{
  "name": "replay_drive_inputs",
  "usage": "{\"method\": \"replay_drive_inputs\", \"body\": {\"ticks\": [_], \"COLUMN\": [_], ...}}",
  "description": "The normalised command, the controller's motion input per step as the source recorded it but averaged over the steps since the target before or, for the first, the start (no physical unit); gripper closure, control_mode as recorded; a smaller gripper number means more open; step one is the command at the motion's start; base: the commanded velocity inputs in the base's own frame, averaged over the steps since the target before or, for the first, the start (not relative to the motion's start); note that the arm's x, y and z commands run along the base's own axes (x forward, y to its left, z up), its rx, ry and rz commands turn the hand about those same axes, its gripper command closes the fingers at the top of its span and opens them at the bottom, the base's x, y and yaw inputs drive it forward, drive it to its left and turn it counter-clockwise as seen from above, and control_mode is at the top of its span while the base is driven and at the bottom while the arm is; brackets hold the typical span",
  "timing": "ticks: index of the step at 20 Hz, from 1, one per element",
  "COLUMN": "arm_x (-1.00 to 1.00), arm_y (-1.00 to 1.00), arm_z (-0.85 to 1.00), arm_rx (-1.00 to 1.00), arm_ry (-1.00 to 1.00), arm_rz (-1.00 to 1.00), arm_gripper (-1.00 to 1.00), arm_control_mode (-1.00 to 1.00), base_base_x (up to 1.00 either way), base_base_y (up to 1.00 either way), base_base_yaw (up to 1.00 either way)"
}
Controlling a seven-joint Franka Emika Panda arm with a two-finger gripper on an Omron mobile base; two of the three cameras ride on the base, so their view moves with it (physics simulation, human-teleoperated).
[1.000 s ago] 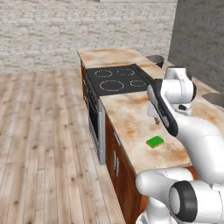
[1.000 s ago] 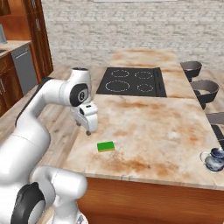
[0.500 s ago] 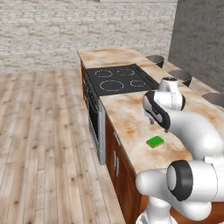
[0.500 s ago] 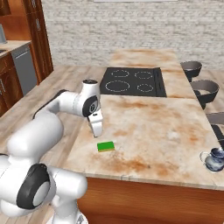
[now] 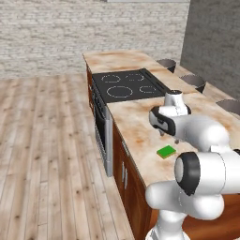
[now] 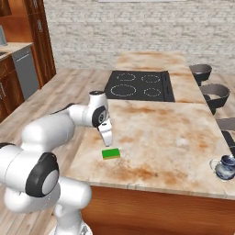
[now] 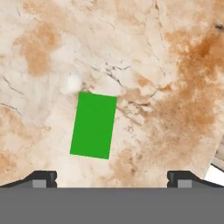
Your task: Place the sponge inside the microwave to prepare for sanitizing.
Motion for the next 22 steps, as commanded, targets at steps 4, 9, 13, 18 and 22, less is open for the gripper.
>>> {"method": "replay_drive_inputs", "body": {"ticks": [4,9,13,18,22], "arm_x": [0.28,0.31,0.06,0.00,0.00], "arm_y": [-0.09,-0.02,-0.01,-0.02,-0.01], "arm_z": [-0.25,-0.14,-0.14,-0.26,-0.40], "arm_rx": [0.00,0.00,0.00,0.00,0.00], "arm_ry": [0.00,0.00,0.00,0.00,0.00], "arm_rz": [0.00,0.00,0.00,0.00,0.00], "arm_gripper": [-1.00,-1.00,-1.00,-1.00,-1.00], "arm_control_mode": [-1.00,-1.00,-1.00,-1.00,-1.00], "base_base_x": [0.00,0.00,0.00,0.00,0.00], "base_base_y": [0.00,0.00,0.00,0.00,0.00], "base_base_yaw": [0.00,0.00,0.00,0.00,0.00]}}
